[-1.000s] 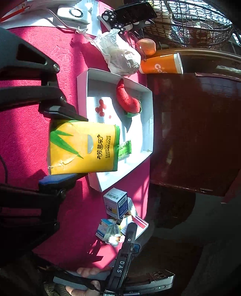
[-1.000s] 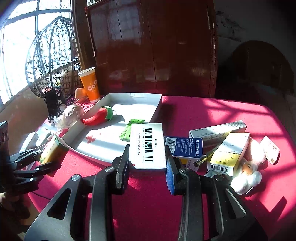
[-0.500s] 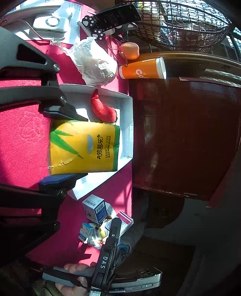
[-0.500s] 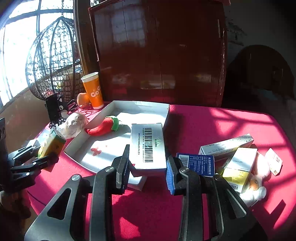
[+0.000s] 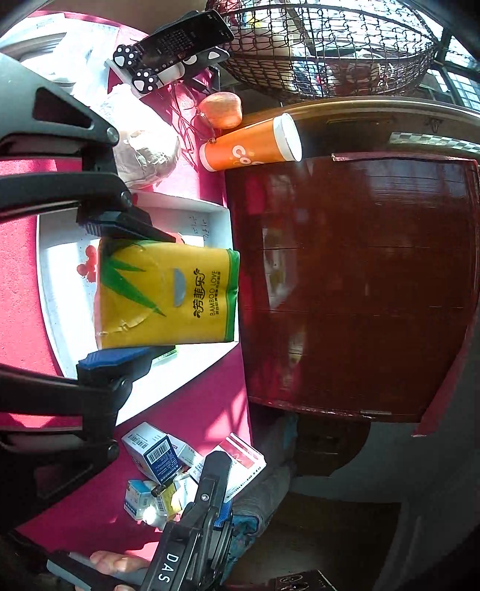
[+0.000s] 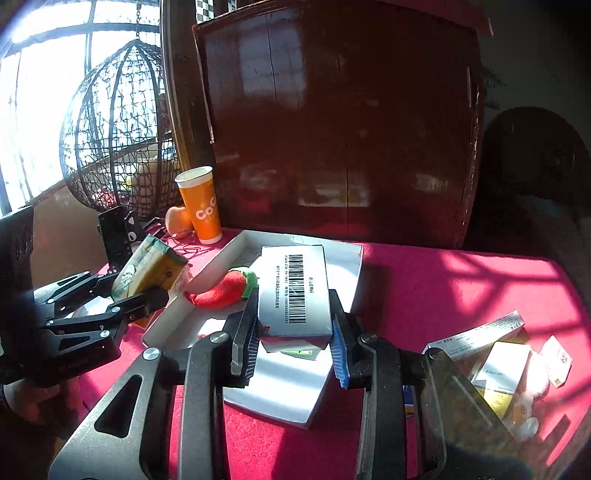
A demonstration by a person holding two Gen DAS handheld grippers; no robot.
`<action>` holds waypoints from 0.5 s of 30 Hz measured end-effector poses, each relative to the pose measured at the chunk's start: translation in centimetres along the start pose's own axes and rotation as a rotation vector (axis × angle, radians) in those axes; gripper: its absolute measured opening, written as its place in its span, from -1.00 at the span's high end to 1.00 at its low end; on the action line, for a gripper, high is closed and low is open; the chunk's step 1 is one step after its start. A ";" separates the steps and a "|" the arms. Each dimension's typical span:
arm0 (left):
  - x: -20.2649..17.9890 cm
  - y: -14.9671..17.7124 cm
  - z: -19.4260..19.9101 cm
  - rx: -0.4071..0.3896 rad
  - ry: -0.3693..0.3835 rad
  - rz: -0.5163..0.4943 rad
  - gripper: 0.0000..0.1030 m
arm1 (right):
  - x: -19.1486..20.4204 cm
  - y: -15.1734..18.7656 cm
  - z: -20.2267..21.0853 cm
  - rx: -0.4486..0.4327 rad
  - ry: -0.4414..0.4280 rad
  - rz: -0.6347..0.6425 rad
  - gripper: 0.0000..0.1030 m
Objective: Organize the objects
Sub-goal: 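Carry the yellow tissue pack and white barcode box over the white tray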
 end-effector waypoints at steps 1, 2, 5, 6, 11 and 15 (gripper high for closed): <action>0.0 -0.1 -0.4 0.006 -0.008 0.001 0.08 | 0.0 -0.2 -0.2 0.002 0.000 -0.001 0.38; 0.1 -0.2 -0.9 0.010 -0.014 0.003 0.08 | 0.0 -0.3 -0.4 0.004 0.000 -0.001 0.38; 0.0 -0.5 -2.1 0.021 -0.041 0.009 0.08 | -0.1 -0.7 -1.1 0.014 -0.004 -0.016 0.38; 0.0 -0.6 -2.5 0.028 -0.047 0.014 0.08 | -0.2 -0.9 -1.4 0.016 -0.007 -0.024 0.38; 0.2 -0.9 -5.0 0.073 -0.066 0.051 0.08 | -0.4 -1.6 -3.0 0.042 -0.015 -0.052 0.38; 0.5 -0.9 -7.4 0.110 -0.077 0.077 0.08 | -0.4 -1.7 -4.9 0.084 -0.025 -0.076 0.38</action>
Point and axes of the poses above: each gripper's, at about its wrist camera, not at the fingertips, and z roughly against the way its jaws point, x to its left, y to its underside, the point moved 2 cm from there along -z, roughly the way its jaws point
